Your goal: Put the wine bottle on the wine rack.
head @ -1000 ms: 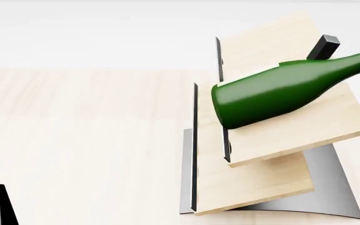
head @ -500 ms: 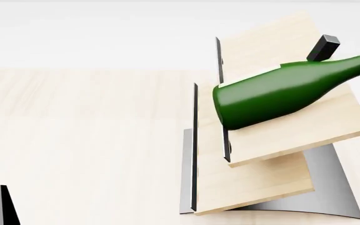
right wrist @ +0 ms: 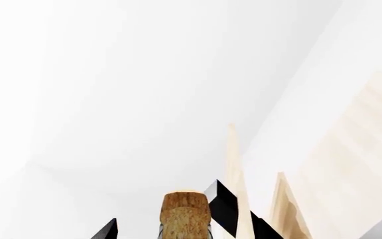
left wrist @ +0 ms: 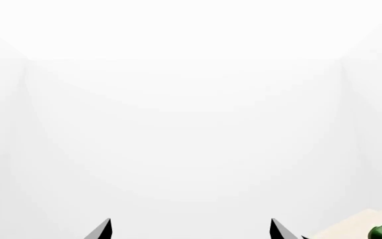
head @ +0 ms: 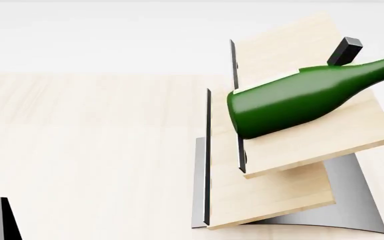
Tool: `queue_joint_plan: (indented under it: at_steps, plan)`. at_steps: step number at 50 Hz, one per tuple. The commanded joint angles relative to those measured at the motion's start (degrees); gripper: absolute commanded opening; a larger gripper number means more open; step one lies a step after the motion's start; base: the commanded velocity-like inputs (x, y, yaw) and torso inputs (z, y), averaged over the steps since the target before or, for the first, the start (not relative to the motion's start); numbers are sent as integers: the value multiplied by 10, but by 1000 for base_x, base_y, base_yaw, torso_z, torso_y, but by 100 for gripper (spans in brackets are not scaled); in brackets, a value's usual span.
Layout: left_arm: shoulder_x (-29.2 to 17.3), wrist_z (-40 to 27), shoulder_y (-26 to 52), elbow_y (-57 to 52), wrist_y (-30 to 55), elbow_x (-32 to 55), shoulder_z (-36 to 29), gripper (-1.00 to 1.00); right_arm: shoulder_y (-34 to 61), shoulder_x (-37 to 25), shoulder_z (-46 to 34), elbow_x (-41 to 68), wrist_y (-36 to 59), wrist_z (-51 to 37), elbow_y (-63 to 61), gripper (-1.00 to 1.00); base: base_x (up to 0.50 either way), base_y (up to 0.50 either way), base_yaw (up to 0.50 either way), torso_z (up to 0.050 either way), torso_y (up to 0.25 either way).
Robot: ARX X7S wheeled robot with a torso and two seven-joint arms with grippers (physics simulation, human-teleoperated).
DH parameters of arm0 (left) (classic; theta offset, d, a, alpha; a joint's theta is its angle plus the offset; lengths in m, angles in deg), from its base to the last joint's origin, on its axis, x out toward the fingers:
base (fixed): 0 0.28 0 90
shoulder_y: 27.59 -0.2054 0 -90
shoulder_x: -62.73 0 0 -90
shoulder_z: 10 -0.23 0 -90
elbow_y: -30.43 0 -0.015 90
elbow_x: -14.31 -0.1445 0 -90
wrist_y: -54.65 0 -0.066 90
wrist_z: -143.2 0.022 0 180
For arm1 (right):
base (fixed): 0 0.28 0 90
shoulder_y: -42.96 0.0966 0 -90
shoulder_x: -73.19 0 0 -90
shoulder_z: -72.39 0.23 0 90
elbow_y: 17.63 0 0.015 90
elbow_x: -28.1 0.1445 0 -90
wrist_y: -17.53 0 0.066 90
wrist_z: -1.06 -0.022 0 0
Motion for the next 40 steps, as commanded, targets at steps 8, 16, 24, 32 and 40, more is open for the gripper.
queue_joint_plan:
  at_steps: [8, 16, 24, 32, 40]
  plan:
    - [-2, -2, 0, -2, 1, -1, -2, 100, -3, 0, 3, -2, 2, 5, 0, 100, 0, 0, 0, 0, 0]
    - [-2, -2, 1, -1, 2, -1, -3, 100, -6, -8, 10, 2, 1, -1, -12, 100, 0, 0, 0, 0, 0]
    - [-2, -3, 2, -1, 2, -3, -5, 100, -27, -28, 33, 13, -9, -5, -39, 100, 0, 0, 0, 0, 0]
    - [-2, -3, 2, 3, -1, -4, -7, 100, -90, -62, 84, 36, -34, -6, -80, 100, 0, 0, 0, 0, 0]
    - [-2, -3, 3, 0, 2, -4, -9, 100, -130, -79, 115, 46, -49, -3, -99, 100, 0, 0, 0, 0, 0]
